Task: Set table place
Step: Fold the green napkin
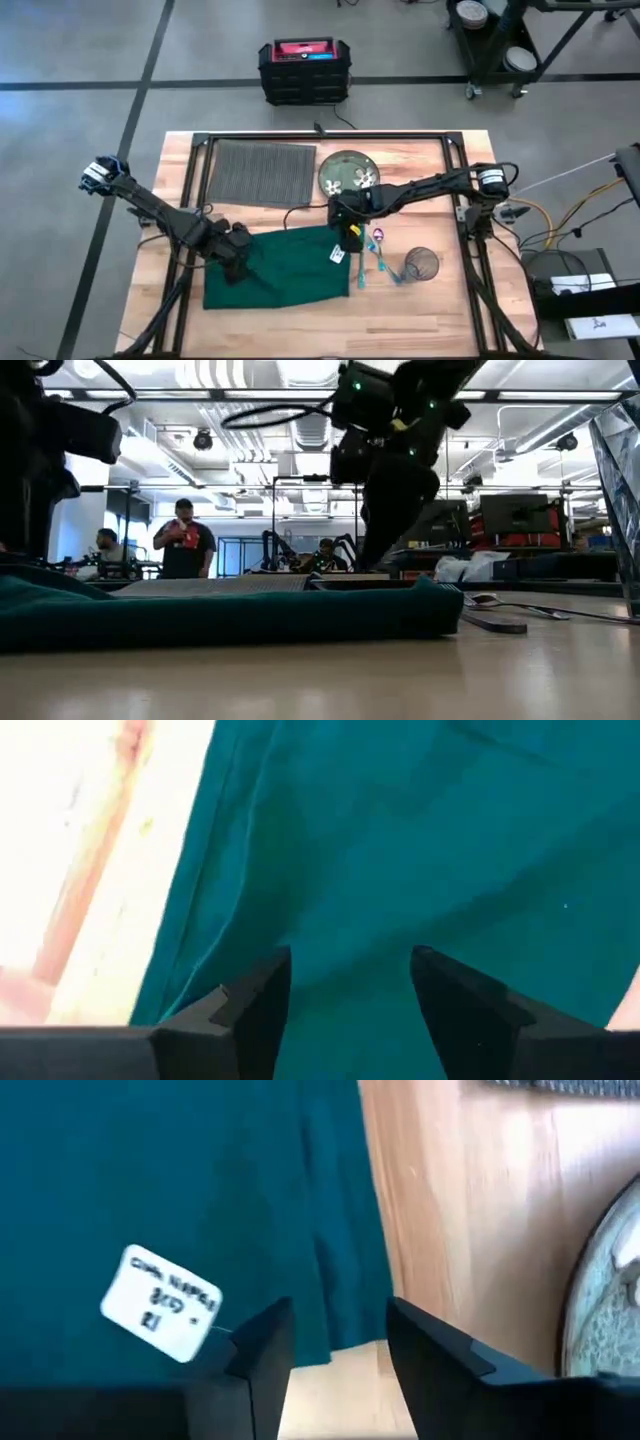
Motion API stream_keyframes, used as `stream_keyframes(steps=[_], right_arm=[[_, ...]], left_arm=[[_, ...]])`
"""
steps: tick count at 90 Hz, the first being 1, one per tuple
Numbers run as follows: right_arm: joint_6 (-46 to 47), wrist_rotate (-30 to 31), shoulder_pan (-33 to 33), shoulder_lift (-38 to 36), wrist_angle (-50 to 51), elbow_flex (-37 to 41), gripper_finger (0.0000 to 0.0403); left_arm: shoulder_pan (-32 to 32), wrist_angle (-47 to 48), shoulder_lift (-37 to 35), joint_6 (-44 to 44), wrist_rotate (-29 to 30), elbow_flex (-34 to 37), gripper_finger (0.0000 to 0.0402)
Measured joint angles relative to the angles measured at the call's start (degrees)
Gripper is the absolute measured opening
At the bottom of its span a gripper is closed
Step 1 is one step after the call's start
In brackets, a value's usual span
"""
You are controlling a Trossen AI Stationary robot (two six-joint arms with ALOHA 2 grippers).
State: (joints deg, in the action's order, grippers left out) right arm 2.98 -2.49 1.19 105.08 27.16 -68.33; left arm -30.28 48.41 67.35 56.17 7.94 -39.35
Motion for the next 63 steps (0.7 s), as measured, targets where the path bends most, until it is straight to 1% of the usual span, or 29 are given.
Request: stream_keyframes(steps=[26,36,49,63], right_arm=[[0.8,-0.65,-0.15,0.07,-8.5,7.16,0.0114],[1.23,-0.73,-0.16,0.04,-9.36,7.56,0.0093],[1.14,-2.71,-0.6,1.22,-10.39,7.95,0.006],[-0.08,-3.6,-0.79,1.99,-10.61,7.94,0.0039]], left_arm=[[0.0,-0.1,-0.02,-0.84,0.41,0.06,0.0151],[0.0,-0.17,-0.02,-0.84,0.55,0.06,0.0143],[0.0,-0.27,-0.02,-0.82,0.55,0.09,0.0134],[0.0,-0.52,-0.07,-0.82,0.55,0.09,0.0128]])
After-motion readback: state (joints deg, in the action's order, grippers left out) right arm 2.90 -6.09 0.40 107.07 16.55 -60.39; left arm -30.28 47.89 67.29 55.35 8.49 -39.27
